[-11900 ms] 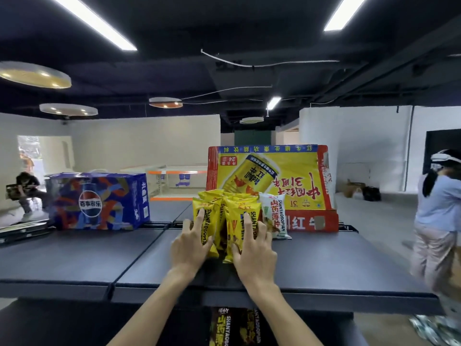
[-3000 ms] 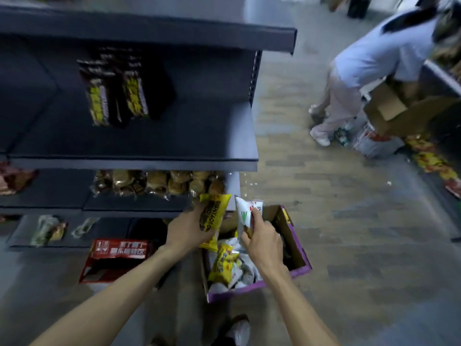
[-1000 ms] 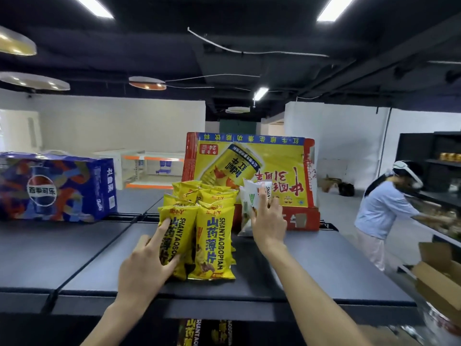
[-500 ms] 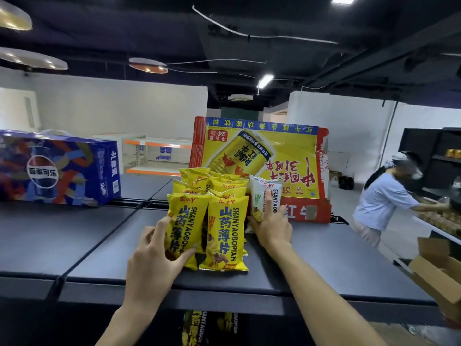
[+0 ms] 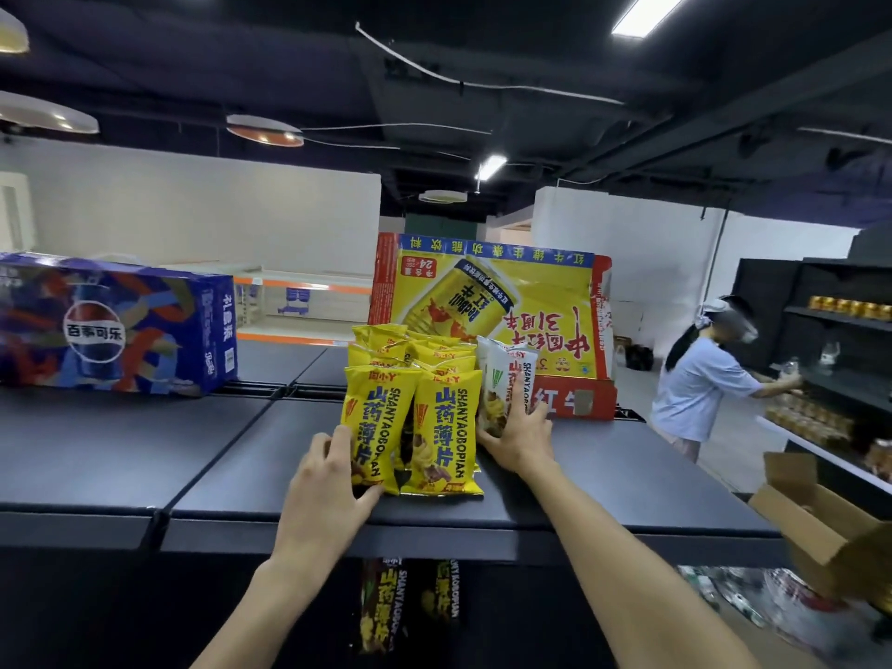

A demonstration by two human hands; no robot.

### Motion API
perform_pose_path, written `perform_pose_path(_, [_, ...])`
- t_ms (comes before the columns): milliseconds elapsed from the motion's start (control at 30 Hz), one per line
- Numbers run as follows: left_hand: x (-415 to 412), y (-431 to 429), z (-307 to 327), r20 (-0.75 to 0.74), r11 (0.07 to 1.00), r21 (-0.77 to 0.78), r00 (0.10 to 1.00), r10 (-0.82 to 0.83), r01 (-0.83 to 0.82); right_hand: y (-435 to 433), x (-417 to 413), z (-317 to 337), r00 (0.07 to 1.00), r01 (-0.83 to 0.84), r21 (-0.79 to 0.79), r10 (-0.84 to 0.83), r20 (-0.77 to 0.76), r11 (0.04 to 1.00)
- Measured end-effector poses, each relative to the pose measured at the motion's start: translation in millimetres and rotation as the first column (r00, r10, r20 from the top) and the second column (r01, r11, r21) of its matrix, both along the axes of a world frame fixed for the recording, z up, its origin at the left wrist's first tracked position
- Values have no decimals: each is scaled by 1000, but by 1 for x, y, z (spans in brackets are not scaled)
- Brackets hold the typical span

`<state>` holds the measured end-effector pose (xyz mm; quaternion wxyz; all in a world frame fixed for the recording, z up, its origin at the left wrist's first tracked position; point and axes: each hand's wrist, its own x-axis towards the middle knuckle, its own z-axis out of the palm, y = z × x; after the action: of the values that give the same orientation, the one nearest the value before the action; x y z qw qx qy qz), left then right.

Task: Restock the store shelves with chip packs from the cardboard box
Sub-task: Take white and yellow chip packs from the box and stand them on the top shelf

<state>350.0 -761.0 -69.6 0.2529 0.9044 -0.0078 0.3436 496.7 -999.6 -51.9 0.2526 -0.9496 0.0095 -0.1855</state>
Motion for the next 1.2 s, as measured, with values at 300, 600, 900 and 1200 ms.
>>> perform_pose_path(300, [-30,0,3,15,990,124,998,-64,62,7,-42,-5,1000,-29,-104,27,-13,994])
perform_pose_path(600, [-40,-41,11,46,941,247,967,-249,231,-6,-98,-1,1000,-14,-229,16,10,973])
perform_pose_path(900, [-64,-123,34,-51,919,269,957,-286,289,-87,-170,23,999,37,-243,-28,38,969])
perform_pose_path(1200, [-110,-232,12,-145,861,321,919,-367,395,-186,-249,3,992,95,-298,-115,-49,950])
